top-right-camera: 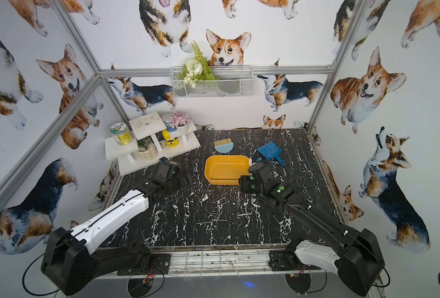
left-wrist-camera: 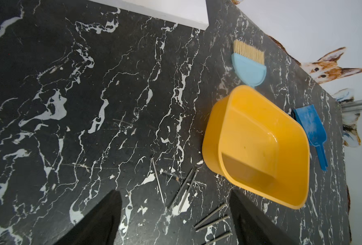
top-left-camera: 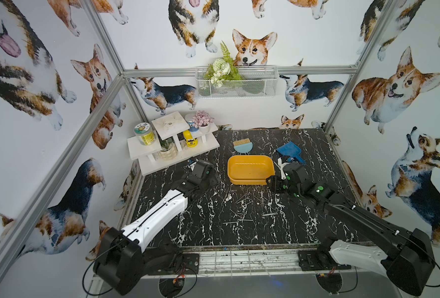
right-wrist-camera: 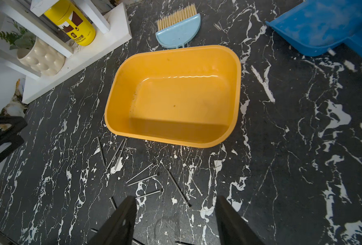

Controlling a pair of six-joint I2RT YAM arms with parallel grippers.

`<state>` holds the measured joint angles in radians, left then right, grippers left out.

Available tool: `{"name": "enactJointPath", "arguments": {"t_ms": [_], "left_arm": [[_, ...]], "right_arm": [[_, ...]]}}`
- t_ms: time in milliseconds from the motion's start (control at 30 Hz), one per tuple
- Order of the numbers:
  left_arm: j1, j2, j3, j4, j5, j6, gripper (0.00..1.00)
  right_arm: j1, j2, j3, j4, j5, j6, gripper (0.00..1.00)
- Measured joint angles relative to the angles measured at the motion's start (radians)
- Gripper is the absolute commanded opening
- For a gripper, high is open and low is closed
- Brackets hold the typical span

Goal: Put the nails on the desktop into the storage box
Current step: Pick up the nail from the center of the board.

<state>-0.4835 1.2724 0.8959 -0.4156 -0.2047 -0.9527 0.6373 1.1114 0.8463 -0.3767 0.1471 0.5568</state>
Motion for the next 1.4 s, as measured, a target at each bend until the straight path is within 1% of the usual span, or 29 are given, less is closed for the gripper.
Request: {"name": "enactJointPath", "arguments": {"t_ms": [100,167,267,367,433,700,933,967,1033,1267,1400], "left_arm": [[0.000,0.083,0.060,-0.048,0.004,-0.026,0.74],[0.000,0.122,0.083,-0.073,0.011,-0.045,0.68],[-0.001,0.151,0.090,-0.094,0.023,-0.076,0.62],[-0.001,0.170,0.097,-0.104,0.027,-0.103,0.58],[-0.001,0.185,0.101,-0.105,0.029,-0.120,0.57],[-0.002,0.243,0.085,-0.096,0.075,-0.191,0.56],[-0.003,0.304,0.070,-0.067,0.109,-0.236,0.50],[-0.003,0.314,0.071,-0.065,0.113,-0.238,0.49],[-0.005,0.332,0.076,-0.063,0.117,-0.239,0.46],[-0.007,0.373,0.085,-0.054,0.119,-0.237,0.39],[-0.007,0.415,0.096,-0.053,0.120,-0.226,0.37]], "right_arm": [[0.030,0.015,0.019,0.001,0.044,-0.013,0.69],[0.038,0.035,0.027,0.003,0.066,-0.014,0.69],[0.042,0.037,0.032,-0.001,0.091,-0.016,0.69],[0.043,0.041,0.047,-0.012,0.095,-0.017,0.65],[0.043,0.050,0.062,-0.024,0.097,-0.019,0.64],[0.043,0.069,0.069,-0.051,0.073,-0.043,0.64],[0.043,0.062,0.066,-0.051,0.054,-0.045,0.64],[0.043,0.060,0.064,-0.050,0.053,-0.046,0.60],[0.043,0.058,0.060,-0.050,0.051,-0.046,0.59],[0.043,0.061,0.050,-0.048,0.036,-0.043,0.49],[0.043,0.063,0.047,-0.048,0.033,-0.043,0.47]]}}
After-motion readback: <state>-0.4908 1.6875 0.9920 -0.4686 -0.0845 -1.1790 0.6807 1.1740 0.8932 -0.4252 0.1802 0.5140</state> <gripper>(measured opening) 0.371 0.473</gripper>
